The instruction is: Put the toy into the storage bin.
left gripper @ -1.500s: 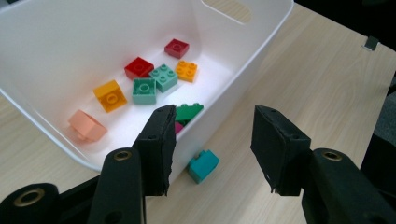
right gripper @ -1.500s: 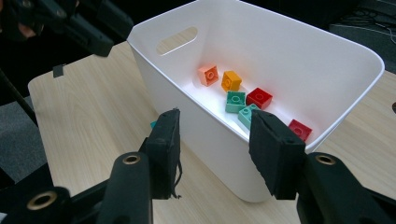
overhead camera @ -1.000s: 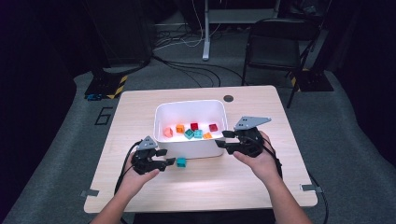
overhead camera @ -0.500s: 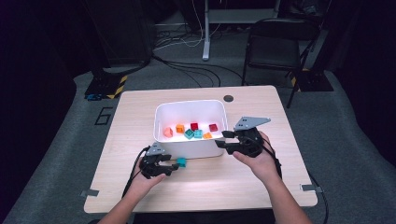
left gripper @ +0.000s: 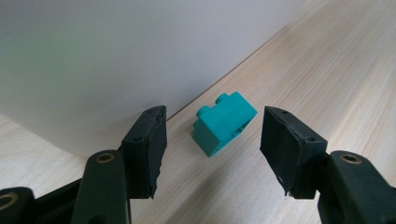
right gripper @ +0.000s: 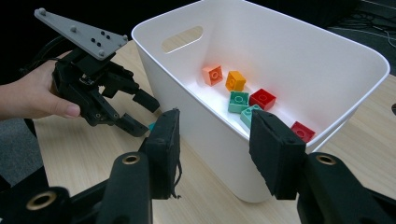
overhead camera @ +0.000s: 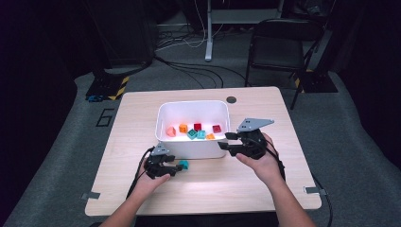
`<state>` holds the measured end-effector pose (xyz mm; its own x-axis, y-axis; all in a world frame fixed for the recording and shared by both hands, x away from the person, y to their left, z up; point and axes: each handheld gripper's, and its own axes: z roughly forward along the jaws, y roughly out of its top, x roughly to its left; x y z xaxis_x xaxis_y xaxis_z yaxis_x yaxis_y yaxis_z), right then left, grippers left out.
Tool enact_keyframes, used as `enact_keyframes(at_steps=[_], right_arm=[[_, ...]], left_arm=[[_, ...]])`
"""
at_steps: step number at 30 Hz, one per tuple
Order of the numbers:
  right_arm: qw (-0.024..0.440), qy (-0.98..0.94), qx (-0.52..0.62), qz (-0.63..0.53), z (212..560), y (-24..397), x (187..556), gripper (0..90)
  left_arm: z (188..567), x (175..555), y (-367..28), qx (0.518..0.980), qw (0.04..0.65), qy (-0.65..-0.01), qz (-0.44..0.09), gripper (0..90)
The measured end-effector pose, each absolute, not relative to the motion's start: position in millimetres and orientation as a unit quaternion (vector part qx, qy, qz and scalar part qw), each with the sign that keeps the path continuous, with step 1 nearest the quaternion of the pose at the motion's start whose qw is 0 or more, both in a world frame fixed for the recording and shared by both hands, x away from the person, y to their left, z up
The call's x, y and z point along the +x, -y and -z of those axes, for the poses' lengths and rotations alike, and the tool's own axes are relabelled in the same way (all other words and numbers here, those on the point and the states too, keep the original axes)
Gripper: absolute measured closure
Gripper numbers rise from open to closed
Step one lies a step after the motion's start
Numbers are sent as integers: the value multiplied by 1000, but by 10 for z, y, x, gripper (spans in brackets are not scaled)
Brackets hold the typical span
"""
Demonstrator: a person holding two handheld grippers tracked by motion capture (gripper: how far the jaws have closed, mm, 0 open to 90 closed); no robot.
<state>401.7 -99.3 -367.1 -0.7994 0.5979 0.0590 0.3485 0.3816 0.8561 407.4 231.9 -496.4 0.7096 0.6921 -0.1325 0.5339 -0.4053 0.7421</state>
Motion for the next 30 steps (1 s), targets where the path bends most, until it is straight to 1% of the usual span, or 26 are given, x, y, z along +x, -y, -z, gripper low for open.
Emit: enact_keyframes(at_steps=[3,8,9,11,12,18,19,23,24,25,29,30], right_arm=[[131,-821,290,-475,3679,994,4022,526],[130,-820,290,-475,3678,990,4017,525],[130,-820,290,-476,3677,990,4016,525],[130,-820,290,-476,3677,990,4016,525],[132,-820,288,-476,3678,992,4020,524],[132,-819,291,-476,3681,993,4020,522],[132,-819,291,-476,3682,994,4021,522],[132,-819,291,-476,3690,992,4025,520],[133,-820,291,-476,3693,991,4027,520],[131,-819,293,-475,3696,990,4026,519],[131,-820,292,-475,3703,991,4034,519],[131,-820,293,-474,3704,990,4034,520]], left_arm=[[4987,4065,-2270,830,407,-372,-86,396],[5031,4078,-2203,833,403,-369,-82,396],[5040,4066,-2178,829,405,-377,-77,396],[5047,4067,-2154,837,400,-364,-78,397],[5054,4055,-2132,834,401,-371,-73,396],[5082,4060,-2055,844,398,-353,-69,411],[5090,4056,-2026,839,404,-356,-70,415],[5097,4077,-1988,848,400,-339,-78,447],[5105,4068,-1969,844,402,-347,-72,458],[5110,4077,-1967,847,401,-340,-74,462],[5126,4072,-1941,853,397,-330,-77,529],[5127,4073,-1940,854,397,-328,-76,529]])
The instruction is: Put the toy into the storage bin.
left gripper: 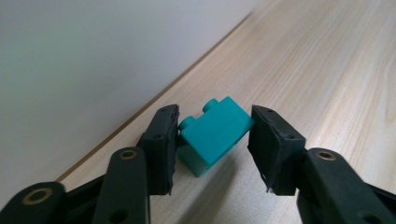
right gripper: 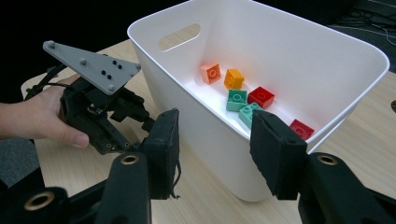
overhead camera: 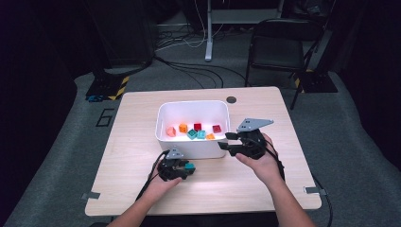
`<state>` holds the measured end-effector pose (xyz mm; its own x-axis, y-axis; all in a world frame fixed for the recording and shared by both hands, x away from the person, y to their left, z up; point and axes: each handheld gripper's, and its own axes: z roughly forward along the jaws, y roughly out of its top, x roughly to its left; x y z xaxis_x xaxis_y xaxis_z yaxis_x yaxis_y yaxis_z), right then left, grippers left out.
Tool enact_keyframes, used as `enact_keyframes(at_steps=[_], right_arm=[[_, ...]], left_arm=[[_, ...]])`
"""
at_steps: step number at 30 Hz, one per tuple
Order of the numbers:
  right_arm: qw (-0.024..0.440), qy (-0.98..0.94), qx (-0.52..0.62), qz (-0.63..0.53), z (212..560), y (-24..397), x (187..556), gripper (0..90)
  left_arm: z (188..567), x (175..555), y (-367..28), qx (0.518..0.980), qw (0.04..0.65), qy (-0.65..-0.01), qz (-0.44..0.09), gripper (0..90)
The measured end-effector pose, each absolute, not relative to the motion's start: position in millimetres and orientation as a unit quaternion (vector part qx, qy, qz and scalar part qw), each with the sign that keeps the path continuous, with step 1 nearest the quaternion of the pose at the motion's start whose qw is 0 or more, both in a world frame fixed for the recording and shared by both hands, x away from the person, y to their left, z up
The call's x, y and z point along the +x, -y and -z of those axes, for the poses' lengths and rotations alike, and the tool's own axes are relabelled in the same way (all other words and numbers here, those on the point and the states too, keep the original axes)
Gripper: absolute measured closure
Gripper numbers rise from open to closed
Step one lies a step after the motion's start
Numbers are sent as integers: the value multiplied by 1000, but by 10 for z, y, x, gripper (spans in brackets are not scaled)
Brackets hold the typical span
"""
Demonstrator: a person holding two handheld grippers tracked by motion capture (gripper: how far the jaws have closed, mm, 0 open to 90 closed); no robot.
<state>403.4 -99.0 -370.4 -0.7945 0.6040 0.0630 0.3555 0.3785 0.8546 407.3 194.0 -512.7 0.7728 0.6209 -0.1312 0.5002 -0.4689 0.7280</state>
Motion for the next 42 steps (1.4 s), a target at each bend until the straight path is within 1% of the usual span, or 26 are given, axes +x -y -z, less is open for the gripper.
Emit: enact_keyframes(at_steps=[13,16,21,23,25,27,31,32,35,36,37,42], right_arm=[[131,-820,293,-473,3718,986,4041,520],[131,-820,293,-473,3721,988,4045,519],[131,-819,295,-474,3721,997,4048,519],[131,-819,295,-474,3721,999,4048,519],[131,-819,295,-474,3722,999,4048,518],[131,-819,295,-474,3725,996,4049,518],[129,-821,294,-472,3736,974,4051,518],[129,-821,295,-471,3737,969,4050,518],[130,-822,293,-471,3740,966,4050,518],[130,-822,293,-471,3740,968,4050,518],[129,-821,294,-472,3742,973,4052,518],[130,-819,295,-474,3742,987,4056,518]], left_arm=[[5099,4056,-1957,859,388,-325,-82,544],[5097,4040,-1959,861,386,-320,-83,537],[5060,3974,-1972,863,384,-319,-75,477],[5043,3931,-1988,867,381,-314,-72,481],[5037,3890,-1991,869,378,-312,-69,511],[5026,3872,-2000,872,377,-304,-74,523],[5039,3911,-1989,871,374,-308,-80,494],[5049,3925,-1982,871,374,-307,-81,501],[5062,3936,-1970,872,373,-306,-81,591],[5056,3930,-1968,874,371,-303,-80,638],[5045,3928,-1971,876,369,-298,-85,658],[4991,3906,-1976,873,376,-297,-88,669]])
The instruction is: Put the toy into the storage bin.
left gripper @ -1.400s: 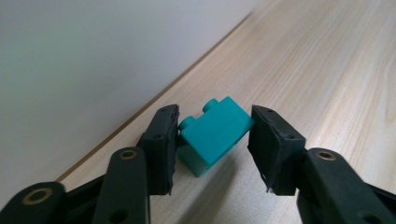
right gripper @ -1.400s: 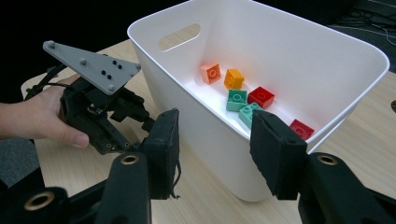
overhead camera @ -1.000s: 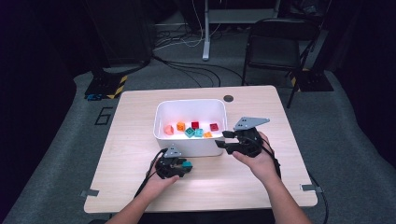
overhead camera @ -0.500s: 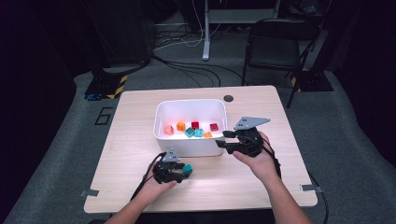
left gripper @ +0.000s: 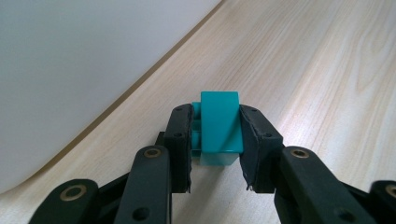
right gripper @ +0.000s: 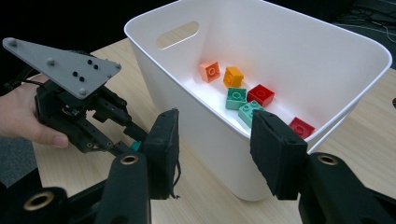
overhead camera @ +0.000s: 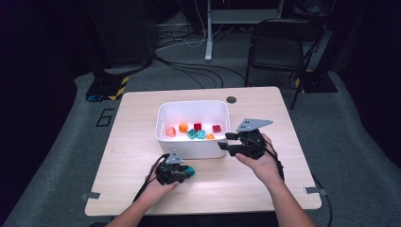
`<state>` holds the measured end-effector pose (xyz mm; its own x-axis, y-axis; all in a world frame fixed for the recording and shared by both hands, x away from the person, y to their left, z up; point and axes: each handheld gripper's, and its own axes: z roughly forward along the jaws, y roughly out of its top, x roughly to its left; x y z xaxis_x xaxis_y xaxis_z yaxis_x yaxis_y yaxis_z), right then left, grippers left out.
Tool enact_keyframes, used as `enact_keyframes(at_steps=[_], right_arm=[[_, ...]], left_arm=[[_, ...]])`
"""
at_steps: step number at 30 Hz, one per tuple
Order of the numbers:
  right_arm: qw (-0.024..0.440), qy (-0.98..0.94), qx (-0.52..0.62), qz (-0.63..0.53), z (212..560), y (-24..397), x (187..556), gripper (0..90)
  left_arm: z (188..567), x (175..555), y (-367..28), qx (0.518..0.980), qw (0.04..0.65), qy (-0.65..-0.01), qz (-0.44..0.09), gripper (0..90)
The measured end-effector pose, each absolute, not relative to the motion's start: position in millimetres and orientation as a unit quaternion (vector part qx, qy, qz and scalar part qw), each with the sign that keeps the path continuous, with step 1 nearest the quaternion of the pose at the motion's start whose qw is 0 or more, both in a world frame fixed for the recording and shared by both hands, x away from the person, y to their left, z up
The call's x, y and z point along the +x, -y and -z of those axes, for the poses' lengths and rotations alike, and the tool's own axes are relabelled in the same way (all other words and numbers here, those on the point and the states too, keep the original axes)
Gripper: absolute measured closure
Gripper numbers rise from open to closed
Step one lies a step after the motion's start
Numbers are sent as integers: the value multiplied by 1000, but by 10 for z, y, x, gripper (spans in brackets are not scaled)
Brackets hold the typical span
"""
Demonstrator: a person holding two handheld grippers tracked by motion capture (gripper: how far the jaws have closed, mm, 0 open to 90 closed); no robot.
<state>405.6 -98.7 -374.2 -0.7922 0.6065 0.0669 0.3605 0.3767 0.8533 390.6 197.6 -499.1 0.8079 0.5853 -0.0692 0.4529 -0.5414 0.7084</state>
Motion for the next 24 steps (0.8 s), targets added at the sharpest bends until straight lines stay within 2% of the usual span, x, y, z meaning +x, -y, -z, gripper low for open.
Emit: enact_keyframes(at_steps=[10,24], right_arm=[[128,-819,293,-476,3726,984,4047,518],[129,-818,292,-478,3712,996,4048,517]], left_arm=[[4786,3914,-2037,870,381,-303,-85,671],[4260,3960,-2127,867,384,-306,-87,671]])
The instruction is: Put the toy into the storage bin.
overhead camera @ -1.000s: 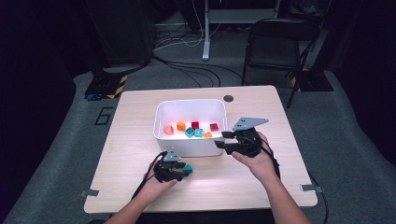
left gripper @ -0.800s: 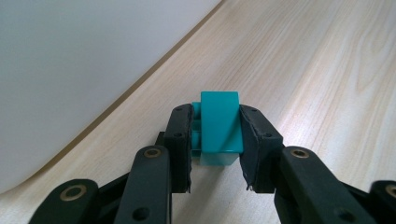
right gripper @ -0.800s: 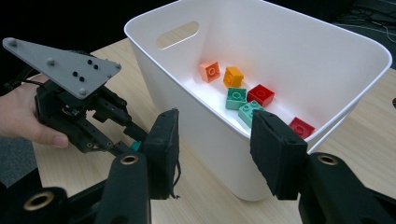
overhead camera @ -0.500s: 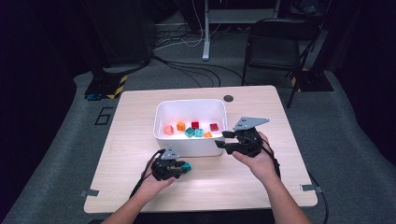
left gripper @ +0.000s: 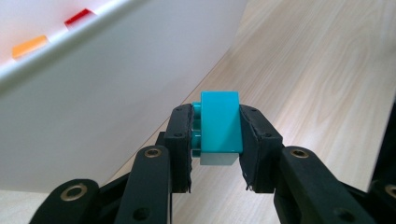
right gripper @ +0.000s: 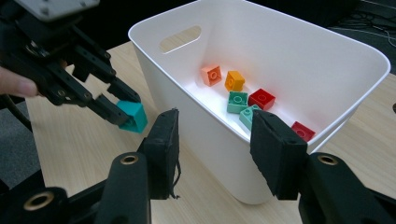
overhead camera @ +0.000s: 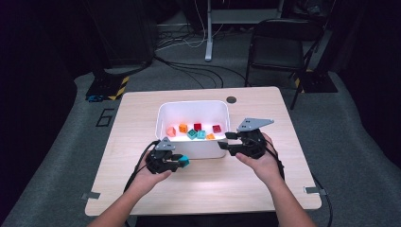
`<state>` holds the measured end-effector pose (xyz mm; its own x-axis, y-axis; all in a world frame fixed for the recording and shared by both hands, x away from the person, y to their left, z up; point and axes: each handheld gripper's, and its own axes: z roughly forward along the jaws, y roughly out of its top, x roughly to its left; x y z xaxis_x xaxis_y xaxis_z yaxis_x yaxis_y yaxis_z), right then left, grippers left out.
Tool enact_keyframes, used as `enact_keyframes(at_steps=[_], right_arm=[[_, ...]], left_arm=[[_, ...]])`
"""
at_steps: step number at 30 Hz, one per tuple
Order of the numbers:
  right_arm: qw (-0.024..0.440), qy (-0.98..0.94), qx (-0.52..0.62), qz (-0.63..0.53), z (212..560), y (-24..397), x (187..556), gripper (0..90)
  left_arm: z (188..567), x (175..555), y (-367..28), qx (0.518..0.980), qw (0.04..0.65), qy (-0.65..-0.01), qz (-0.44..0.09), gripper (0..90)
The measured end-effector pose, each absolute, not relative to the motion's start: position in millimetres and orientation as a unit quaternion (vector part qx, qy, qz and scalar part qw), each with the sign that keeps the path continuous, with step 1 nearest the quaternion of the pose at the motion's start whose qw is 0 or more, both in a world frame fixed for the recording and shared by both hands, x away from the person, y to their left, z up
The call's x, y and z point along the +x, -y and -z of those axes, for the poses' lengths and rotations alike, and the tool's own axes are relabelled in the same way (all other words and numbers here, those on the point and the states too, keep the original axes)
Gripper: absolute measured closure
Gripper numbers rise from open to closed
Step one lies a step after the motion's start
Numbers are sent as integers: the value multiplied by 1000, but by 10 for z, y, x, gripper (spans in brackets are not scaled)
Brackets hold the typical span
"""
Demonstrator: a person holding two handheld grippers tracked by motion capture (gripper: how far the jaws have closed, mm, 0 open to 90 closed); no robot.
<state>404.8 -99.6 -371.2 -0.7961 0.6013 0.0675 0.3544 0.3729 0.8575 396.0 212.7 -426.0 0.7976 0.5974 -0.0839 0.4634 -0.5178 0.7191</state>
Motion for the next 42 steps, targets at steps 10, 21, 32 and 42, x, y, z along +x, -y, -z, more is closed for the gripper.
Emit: enact_keyframes(at_steps=[10,21,32,42], right_arm=[[127,-817,287,-484,3709,985,4060,518],[134,-814,289,-485,3680,1002,4047,517],[135,-814,289,-485,3671,991,4035,516],[136,-810,293,-489,3661,1031,4046,516]], left_arm=[[3975,4057,-2144,864,393,-306,-79,671],[3654,4247,-2157,861,401,-301,-81,673],[3448,4363,-2092,862,402,-296,-88,674],[3321,4567,-2095,860,400,-300,-97,674]])
